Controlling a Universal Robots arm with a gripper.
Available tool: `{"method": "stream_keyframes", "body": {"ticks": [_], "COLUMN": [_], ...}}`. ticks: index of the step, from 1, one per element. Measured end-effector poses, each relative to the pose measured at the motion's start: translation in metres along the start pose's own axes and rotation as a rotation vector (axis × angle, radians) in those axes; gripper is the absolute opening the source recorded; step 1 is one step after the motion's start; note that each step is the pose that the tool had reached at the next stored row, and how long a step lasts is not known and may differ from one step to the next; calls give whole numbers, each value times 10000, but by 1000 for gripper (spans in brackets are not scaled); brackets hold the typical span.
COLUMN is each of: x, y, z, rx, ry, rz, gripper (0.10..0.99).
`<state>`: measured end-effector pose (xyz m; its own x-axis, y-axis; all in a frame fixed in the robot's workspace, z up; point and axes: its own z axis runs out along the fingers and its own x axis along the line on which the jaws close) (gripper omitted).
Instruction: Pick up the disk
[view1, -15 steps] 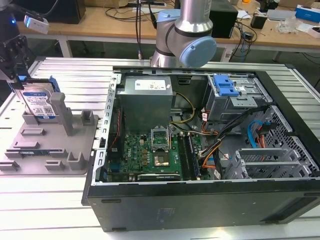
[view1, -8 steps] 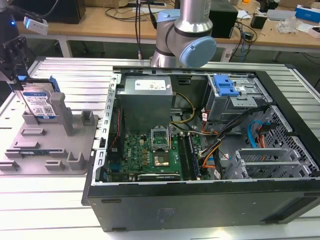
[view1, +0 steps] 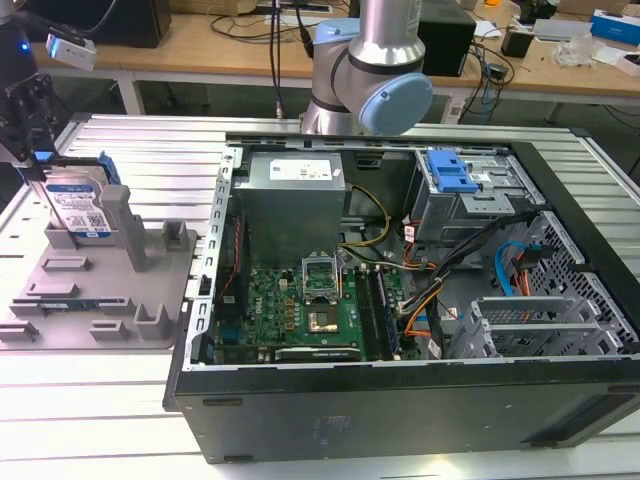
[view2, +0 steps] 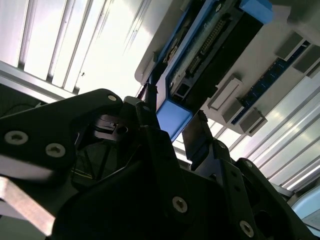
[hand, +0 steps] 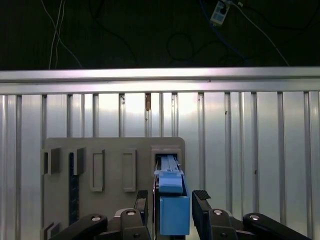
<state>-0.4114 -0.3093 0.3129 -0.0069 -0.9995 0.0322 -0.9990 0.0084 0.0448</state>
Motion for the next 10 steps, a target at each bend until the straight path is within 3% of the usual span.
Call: {"method": "stream_keyframes", "body": {"ticks": [10], "x": [-1], "y": [-1], "z": [18], "rx": [19], "ry": [26], "rz": [2], "gripper": [482]}}
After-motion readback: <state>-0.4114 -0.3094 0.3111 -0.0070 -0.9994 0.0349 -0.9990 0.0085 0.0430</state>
